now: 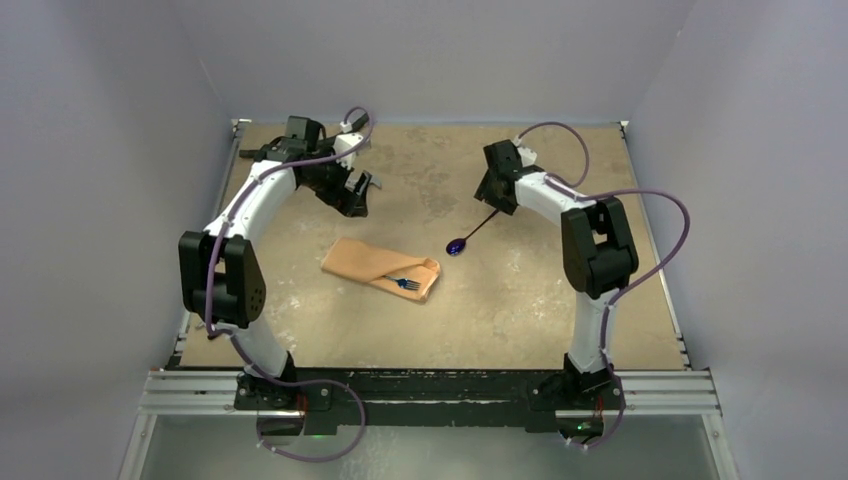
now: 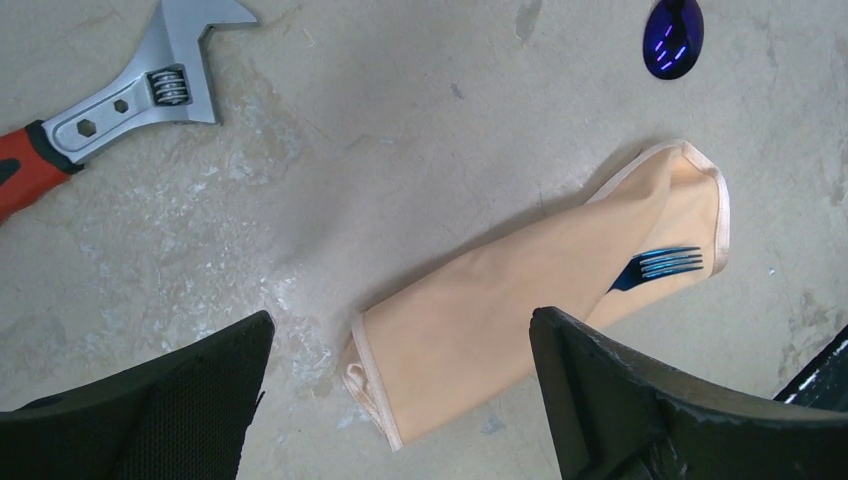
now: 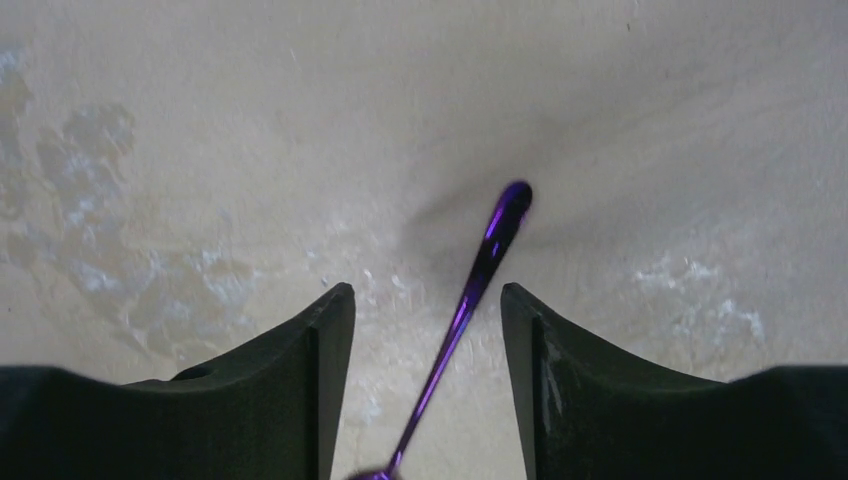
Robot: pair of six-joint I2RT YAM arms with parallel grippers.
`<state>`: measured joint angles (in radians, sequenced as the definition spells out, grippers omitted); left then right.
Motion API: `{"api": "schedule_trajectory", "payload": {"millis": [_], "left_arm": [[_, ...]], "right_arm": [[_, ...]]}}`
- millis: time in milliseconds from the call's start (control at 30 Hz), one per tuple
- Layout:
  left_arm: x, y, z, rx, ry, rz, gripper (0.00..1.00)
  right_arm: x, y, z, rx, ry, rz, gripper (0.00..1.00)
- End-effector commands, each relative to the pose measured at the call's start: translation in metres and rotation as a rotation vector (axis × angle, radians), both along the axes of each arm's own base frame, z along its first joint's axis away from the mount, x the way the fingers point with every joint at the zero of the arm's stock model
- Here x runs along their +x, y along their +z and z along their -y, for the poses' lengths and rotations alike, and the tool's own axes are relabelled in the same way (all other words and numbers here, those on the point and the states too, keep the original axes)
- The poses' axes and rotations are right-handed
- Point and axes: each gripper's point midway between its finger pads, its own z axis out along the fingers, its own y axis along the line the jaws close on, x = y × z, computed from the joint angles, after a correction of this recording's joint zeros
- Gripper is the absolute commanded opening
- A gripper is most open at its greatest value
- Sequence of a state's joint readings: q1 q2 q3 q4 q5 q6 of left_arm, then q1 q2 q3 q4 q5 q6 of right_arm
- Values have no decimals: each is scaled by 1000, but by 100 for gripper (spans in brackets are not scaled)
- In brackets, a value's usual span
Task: Fold the napkin into a case and place the utensils inside
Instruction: Pick up the spoon from the center of the board.
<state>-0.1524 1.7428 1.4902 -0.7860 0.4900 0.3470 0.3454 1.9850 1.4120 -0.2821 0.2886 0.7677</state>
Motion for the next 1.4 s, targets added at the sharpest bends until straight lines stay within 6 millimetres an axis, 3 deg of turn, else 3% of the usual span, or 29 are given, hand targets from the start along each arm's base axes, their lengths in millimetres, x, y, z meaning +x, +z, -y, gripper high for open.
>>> {"api": "schedule_trajectory", "payload": {"millis": [0, 100, 200, 333, 600, 667, 833, 933, 1067, 1167, 1367], "left_arm": [[2, 4, -3, -11, 25, 22, 99], [0, 2, -2, -13, 17, 15, 99], [-6, 1, 14, -20, -23, 7, 98], [-21, -4, 65, -27, -120, -4, 99], [-54, -39, 178, -6, -308, -56, 98], [-58, -52, 197, -9, -322, -86, 99], [-54, -71, 223, -20, -299, -65, 99], [-50, -72, 236, -28, -282, -1, 99], [-42, -68, 254, -74, -258, 67, 99], [-49, -72, 265, -105, -286, 29, 98], [-69, -99, 270, -53, -326, 32, 99]], "right_arm": [[9, -1, 11, -74, -13, -43, 57], [9, -12, 13, -95, -20, -74, 55], [5, -25, 22, -140, -28, -104, 52], [0, -36, 28, -144, -39, -126, 44], [-5, -40, 31, -104, -50, -119, 1], [-7, -41, 35, -94, -60, -115, 0], [-7, -32, 36, -11, -63, -75, 0], [-7, -19, 31, 45, -58, -35, 0], [-12, -17, 25, 129, -54, -33, 0], [-16, -15, 22, 150, -50, -24, 0], [-17, -7, 27, 158, -58, -10, 0]]}}
